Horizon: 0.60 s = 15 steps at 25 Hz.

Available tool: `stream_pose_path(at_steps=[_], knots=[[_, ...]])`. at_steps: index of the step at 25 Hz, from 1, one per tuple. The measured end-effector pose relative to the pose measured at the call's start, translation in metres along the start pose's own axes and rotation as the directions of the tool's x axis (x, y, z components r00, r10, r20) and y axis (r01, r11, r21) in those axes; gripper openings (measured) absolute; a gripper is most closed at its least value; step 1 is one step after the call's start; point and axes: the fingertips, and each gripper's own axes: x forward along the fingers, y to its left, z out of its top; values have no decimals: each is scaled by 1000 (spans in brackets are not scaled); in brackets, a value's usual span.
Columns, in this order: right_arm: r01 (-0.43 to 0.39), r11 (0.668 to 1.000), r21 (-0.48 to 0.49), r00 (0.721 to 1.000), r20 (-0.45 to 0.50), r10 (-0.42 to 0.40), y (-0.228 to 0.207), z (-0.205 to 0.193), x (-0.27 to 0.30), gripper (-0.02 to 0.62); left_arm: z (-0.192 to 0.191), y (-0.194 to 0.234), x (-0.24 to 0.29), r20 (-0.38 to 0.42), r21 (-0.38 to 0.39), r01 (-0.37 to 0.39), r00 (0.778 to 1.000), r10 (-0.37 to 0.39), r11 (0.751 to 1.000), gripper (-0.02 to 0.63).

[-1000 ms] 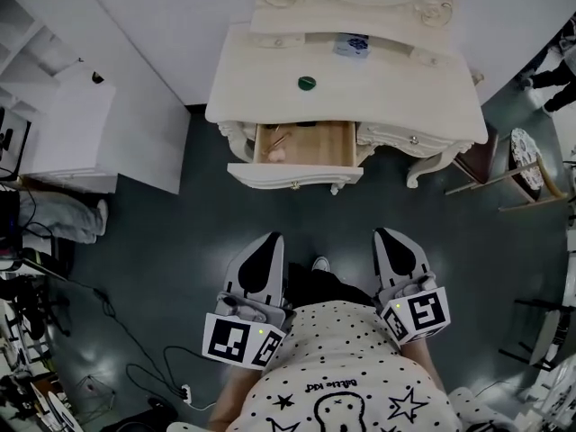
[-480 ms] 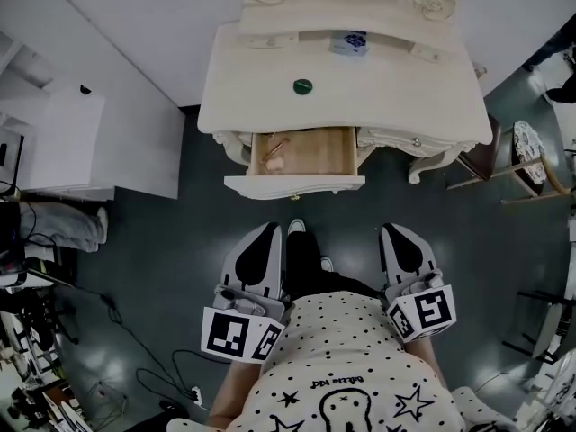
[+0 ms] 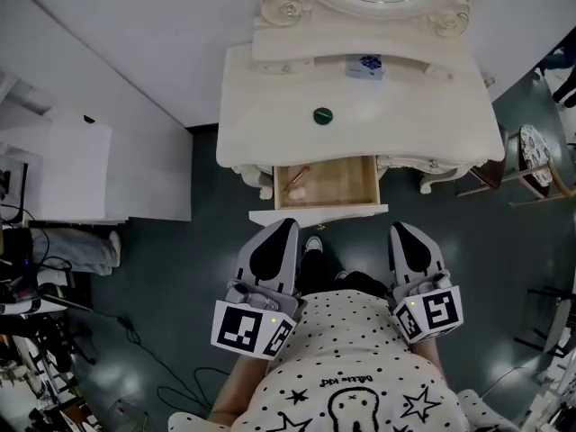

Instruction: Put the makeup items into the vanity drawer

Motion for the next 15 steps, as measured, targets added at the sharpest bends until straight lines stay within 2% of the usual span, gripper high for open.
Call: stream_pose_path(at_steps=[5, 15], knots=[[24, 999, 21, 1000, -1, -24, 9, -3, 24, 9, 0, 26, 10, -13, -10, 23, 1000, -23, 1000, -5], [22, 999, 31, 999, -36, -21, 11, -6, 48, 9, -6, 50, 21, -40, -43, 6, 999, -8, 999, -5]])
